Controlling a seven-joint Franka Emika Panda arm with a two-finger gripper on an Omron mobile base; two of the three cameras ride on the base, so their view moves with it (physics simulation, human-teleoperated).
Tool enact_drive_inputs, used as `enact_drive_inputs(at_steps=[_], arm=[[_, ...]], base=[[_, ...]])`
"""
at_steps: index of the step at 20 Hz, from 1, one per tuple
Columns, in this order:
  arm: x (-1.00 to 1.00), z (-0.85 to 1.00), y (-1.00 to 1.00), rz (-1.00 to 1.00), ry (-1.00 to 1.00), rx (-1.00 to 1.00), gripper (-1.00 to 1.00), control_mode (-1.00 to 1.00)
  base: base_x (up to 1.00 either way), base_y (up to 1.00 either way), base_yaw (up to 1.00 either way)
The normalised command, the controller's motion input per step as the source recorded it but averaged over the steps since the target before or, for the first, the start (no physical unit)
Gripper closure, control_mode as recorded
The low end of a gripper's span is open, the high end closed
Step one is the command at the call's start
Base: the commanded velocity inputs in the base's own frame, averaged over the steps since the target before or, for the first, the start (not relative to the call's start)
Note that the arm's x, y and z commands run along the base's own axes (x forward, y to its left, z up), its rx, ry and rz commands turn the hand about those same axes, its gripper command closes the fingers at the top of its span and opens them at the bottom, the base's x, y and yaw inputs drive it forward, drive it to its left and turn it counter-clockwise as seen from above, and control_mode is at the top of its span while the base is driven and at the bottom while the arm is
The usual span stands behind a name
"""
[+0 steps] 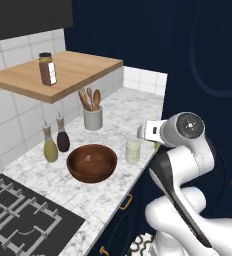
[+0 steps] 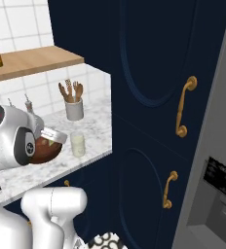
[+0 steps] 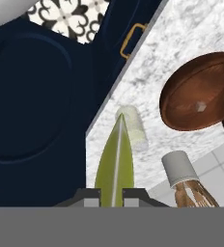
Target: Grab a lemon wedge from the fridge and one ice cube from the ice bowl, and put them in the glass of lemonade.
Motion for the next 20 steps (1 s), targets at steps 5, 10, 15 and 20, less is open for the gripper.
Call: enact_drive_inputs(at_steps=[5, 10, 15, 20], arm=[[0.13, 0.0, 0.0, -0.05, 0.0, 0.0, 1.0, -1.0], [0.32, 0.0, 0.01, -0.01, 0.0, 0.0, 1.0, -1.0], [0.5, -0.1, 0.02, 0.0, 0.0, 0.0, 1.0, -1.0], [0.45, -0.24, 0.09, -0.01, 0.0, 0.0, 1.0, -1.0]], base=[[0.0, 0.0, 0.0], [0.0, 0.0, 0.0], [0.0, 0.0, 0.0], [0.0, 0.0, 0.0]])
